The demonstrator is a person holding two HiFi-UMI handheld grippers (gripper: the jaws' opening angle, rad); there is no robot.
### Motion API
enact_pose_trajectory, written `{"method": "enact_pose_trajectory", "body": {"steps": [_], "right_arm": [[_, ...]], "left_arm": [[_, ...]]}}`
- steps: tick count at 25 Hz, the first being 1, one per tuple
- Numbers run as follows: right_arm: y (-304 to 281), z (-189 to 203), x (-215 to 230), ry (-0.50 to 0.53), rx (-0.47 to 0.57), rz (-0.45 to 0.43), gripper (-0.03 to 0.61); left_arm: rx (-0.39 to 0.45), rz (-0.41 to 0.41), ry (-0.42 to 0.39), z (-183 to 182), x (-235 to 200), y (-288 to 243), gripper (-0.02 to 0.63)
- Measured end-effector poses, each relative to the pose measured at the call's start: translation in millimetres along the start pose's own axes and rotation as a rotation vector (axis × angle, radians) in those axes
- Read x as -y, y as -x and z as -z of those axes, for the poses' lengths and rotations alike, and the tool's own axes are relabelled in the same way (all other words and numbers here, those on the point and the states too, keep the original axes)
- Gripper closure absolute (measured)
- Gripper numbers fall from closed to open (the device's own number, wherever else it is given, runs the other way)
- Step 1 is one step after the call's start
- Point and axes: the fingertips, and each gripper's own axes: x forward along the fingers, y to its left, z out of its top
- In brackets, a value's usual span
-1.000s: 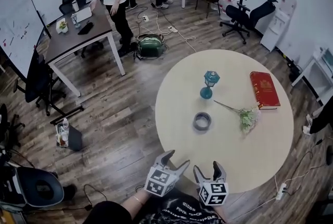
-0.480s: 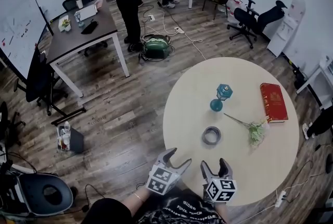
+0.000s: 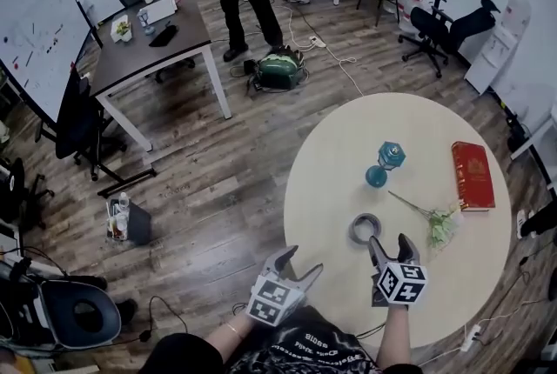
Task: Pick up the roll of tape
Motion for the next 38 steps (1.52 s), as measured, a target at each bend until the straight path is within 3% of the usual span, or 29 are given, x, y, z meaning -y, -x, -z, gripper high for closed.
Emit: {"method": "enact_pose_trajectory", "body": {"steps": [8, 19, 28, 33, 36, 38], "right_arm": [[-64.2, -2.7, 20.3, 0.09, -0.139, -0.029, 0.227], [-129.6, 52.9, 26.2, 0.186, -0.396, -0.06, 0.227], [-138.9, 53.7, 33.9, 0.22, -0.414, -0.015, 0.239], [-136.2, 50.6, 34.1, 0.227, -0.388, 0.008, 0.318], [-138.1, 52.9, 36.8, 0.195, -0.356, 0.028, 0.45], [-140.6, 56.2, 38.1, 0.176, -0.342, 0.03, 0.463]], "left_arm": [[-0.025, -0.064, 0.017, 3.5, -10.1, 5.2, 0.288], [-0.074, -0.116, 0.023, 17.6, -18.6, 19.2, 0.288], [-0.079, -0.153, 0.056, 24.9, -24.5, 24.2, 0.288], [-0.083, -0.152, 0.042, 24.1, -21.8, 22.3, 0.288], [-0.091, -0.15, 0.036, 24.5, -20.3, 20.8, 0.288], [-0.092, -0.154, 0.034, 25.2, -20.4, 20.7, 0.288]]}}
